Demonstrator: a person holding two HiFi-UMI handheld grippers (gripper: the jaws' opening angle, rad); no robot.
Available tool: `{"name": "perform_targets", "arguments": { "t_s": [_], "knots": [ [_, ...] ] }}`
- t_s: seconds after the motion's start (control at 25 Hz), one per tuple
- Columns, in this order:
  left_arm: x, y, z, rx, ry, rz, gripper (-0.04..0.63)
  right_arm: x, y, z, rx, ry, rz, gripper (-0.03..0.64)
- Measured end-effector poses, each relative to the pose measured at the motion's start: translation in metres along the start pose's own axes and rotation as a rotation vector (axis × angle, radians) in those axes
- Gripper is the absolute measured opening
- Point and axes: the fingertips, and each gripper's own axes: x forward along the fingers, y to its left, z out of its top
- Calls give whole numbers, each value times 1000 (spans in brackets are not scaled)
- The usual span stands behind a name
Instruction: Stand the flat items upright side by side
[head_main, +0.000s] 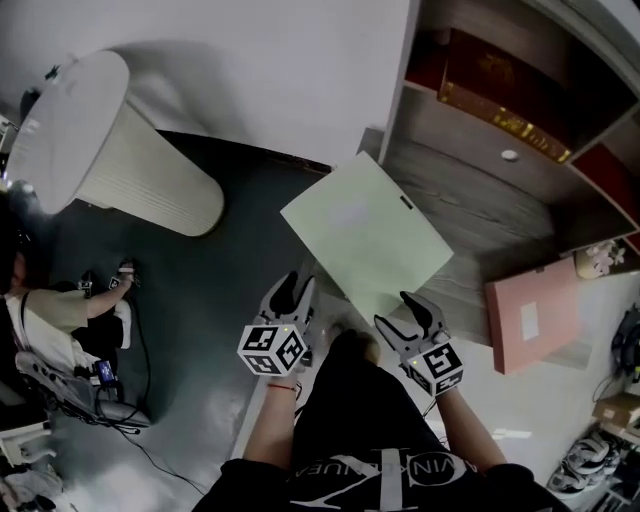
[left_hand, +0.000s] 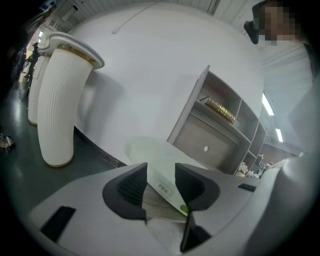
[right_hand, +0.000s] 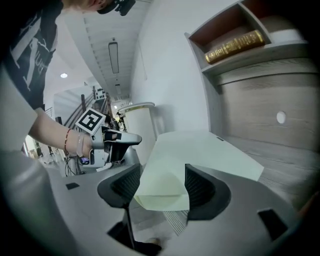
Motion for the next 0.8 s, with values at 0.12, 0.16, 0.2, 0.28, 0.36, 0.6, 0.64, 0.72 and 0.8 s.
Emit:
{"name": "perform_targets", "arguments": {
  "t_s": [0.12,0.16,0.2,0.28,0.36,0.6,0.64,0.72,0.8],
  "knots": [
    [18,13,-2,-40,20,-16,165,13,2,-2,-49,39,4,290],
    [24,17,-3,-64,25,-21,174,15,3,-3,-57,50,4,293],
    [29,21,-5,-91,31,-25,184,17,4,-4,-64,60,6,295],
    [39,31,-6,-147,39,-32,196,22,7,-5,-90,84,8,305],
    [50,41,-3,-200,36,-41,204,28,8,-6,-119,105,8,314],
    [78,59,2,-331,26,-79,270,38,7,-4,-55,93,-9,324],
    [81,61,1,-348,27,-90,274,38,7,-4,-45,88,-13,324],
    [87,62,0,-387,24,-118,288,38,7,-5,-42,86,-18,325],
    [92,63,1,-419,17,-148,290,38,7,-7,-50,85,-21,325]
  ]
}}
